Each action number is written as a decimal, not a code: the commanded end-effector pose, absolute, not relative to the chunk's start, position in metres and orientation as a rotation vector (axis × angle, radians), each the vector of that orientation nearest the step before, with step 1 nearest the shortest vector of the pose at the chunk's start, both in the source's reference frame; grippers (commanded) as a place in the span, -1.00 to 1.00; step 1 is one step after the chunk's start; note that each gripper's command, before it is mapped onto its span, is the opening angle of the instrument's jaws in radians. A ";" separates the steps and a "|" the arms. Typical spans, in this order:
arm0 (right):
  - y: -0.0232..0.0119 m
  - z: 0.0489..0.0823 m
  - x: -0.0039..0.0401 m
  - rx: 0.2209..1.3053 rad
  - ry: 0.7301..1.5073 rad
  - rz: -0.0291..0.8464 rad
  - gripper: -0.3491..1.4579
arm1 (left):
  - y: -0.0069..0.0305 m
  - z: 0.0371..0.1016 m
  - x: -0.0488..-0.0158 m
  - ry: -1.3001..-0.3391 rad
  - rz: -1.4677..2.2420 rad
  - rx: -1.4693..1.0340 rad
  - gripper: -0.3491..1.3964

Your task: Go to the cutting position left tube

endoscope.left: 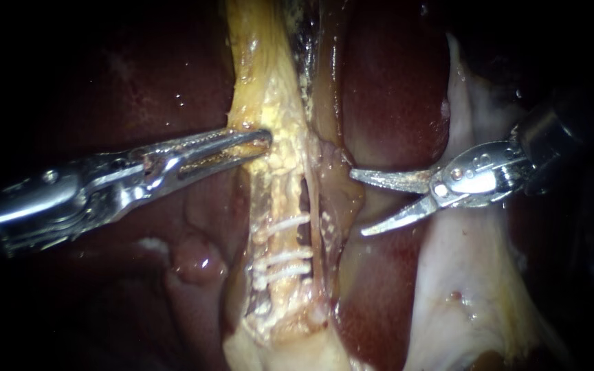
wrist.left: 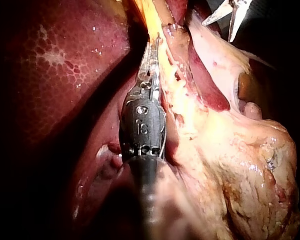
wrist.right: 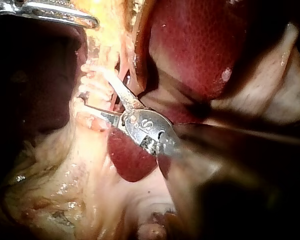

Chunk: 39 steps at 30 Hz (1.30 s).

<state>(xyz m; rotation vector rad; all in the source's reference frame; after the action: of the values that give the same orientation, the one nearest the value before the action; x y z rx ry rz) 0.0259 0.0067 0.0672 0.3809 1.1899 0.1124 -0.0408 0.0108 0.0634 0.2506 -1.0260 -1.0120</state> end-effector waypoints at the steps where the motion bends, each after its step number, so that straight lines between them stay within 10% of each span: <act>1: 0.0064 0.0675 0.0261 0.395 1.197 0.103 0.97 | 0.0108 0.0634 -0.0407 -1.027 -1.011 0.251 -1.00; 15: 0.0012 0.0737 0.0304 0.669 1.150 0.150 0.93 | 0.0145 0.0568 -0.0363 -1.081 -1.033 0.225 -1.00; 39: 0.0019 0.0779 0.0354 0.893 1.119 0.206 0.82 | 0.0141 0.0527 -0.0356 -1.113 -1.030 0.202 -1.00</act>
<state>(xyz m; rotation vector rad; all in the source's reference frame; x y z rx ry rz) 0.0357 0.0020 0.0780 0.8946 1.1191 0.2049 -0.0356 0.0141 0.0527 0.2016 -1.1131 -1.0306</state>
